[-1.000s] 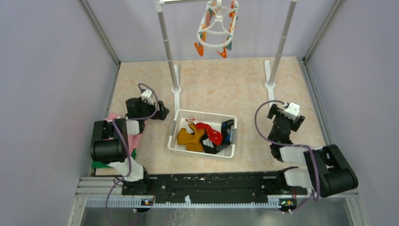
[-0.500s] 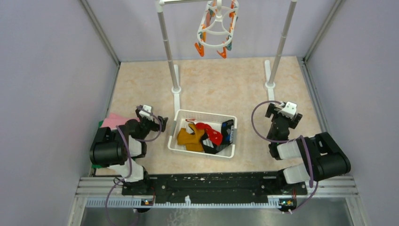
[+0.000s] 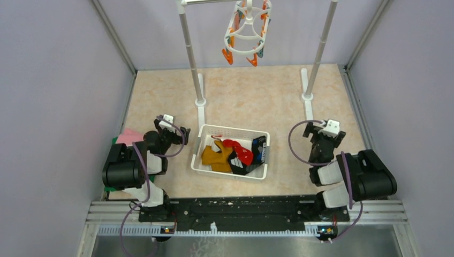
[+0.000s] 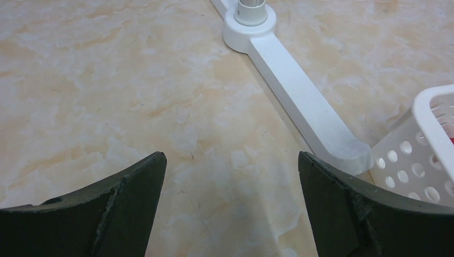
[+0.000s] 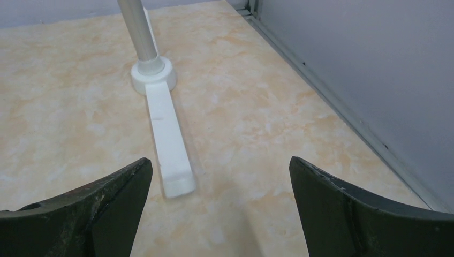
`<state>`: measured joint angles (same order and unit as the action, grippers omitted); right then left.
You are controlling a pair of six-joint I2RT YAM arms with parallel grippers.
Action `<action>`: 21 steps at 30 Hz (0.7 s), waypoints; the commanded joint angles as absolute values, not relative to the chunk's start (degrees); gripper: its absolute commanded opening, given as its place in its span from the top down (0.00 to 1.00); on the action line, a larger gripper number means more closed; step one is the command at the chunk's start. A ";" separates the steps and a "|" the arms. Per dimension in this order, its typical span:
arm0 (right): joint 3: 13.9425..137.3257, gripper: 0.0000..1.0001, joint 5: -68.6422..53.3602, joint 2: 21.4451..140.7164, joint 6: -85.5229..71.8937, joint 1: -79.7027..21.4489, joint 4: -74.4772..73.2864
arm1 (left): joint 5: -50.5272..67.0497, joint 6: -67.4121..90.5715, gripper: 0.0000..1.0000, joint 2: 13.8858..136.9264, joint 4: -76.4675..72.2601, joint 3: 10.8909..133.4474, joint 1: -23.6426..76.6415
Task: Remove the socks clipped to the hanger
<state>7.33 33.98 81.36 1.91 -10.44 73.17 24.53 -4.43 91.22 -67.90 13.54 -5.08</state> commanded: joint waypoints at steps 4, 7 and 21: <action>10.48 0.01 20.60 84.46 -0.91 -5.39 71.60 | 24.70 -5.16 0.01 89.84 -69.65 14.50 -4.84; 10.75 0.01 18.43 84.03 -2.49 -3.95 70.29 | 24.76 -5.16 0.01 89.90 -69.73 14.50 -4.75; 10.11 0.01 18.36 83.65 -2.14 -3.98 71.26 | 22.62 -5.82 0.01 89.99 -67.89 15.42 -3.72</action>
<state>10.11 19.31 84.75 -1.56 -4.23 69.78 23.46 -4.67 91.22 -66.19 13.91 -4.49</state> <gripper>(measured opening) 0.985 0.989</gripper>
